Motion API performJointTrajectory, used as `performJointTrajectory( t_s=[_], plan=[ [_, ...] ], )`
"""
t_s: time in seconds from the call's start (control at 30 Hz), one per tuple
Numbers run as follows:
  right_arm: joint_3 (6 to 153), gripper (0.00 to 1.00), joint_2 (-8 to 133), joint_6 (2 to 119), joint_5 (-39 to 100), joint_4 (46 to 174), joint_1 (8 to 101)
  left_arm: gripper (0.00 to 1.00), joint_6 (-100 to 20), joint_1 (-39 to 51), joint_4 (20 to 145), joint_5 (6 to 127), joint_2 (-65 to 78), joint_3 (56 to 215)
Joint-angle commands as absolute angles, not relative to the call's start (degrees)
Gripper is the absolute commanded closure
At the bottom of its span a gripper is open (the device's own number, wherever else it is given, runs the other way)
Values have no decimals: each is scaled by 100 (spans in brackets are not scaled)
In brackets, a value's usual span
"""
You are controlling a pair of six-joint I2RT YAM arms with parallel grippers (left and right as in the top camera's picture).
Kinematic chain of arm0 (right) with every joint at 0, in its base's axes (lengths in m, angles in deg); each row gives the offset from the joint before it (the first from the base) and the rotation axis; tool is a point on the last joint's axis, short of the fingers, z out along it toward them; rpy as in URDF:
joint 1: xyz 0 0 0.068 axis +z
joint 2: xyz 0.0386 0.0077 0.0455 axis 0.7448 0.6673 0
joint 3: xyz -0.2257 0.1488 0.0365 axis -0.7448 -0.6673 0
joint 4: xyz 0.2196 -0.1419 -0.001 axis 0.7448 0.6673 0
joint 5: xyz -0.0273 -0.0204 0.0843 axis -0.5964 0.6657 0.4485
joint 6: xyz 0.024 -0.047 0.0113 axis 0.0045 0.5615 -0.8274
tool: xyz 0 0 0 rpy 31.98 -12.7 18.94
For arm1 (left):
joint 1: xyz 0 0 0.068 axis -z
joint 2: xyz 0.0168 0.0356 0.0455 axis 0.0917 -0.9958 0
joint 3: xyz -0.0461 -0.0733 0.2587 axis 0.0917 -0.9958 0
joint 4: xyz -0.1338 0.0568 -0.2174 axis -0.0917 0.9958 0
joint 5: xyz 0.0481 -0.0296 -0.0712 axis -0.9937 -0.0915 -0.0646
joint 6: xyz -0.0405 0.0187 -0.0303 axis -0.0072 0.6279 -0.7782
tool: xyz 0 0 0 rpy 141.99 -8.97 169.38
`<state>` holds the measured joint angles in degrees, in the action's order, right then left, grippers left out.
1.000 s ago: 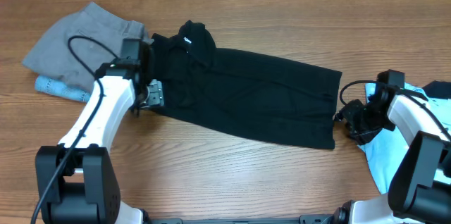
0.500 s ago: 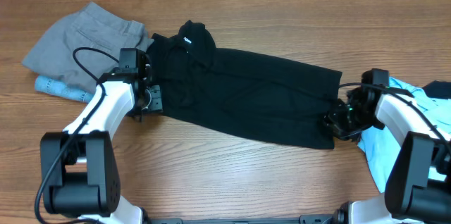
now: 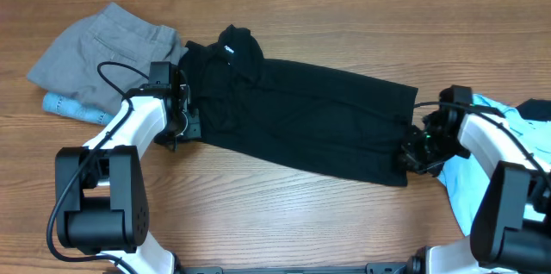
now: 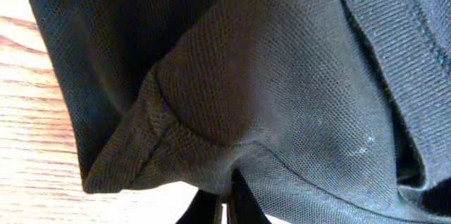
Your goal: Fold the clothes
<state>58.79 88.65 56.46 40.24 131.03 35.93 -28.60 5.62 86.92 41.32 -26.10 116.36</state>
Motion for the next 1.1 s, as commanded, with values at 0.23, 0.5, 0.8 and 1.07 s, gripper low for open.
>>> performJointTrajectory(
  t_s=[0.23, 0.5, 0.8, 1.07],
  plan=[
    [6073, 63, 8732, 6296, 5023, 13275, 3637, 96, -2538, 564, 9103, 4525, -2676, 11566],
    [6069, 55, 8732, 5762, 4240, 13212, 3877, 94, -2534, 564, 9078, 4521, -2676, 11566],
    [5861, 95, 8732, 5854, 4647, 12919, 3875, 94, -2495, 564, 9094, 4515, -2676, 11566],
    [6285, 96, 8515, 5863, 4623, 13562, 3445, 96, -2495, 503, 9398, 4252, -2669, 11566]
  ],
)
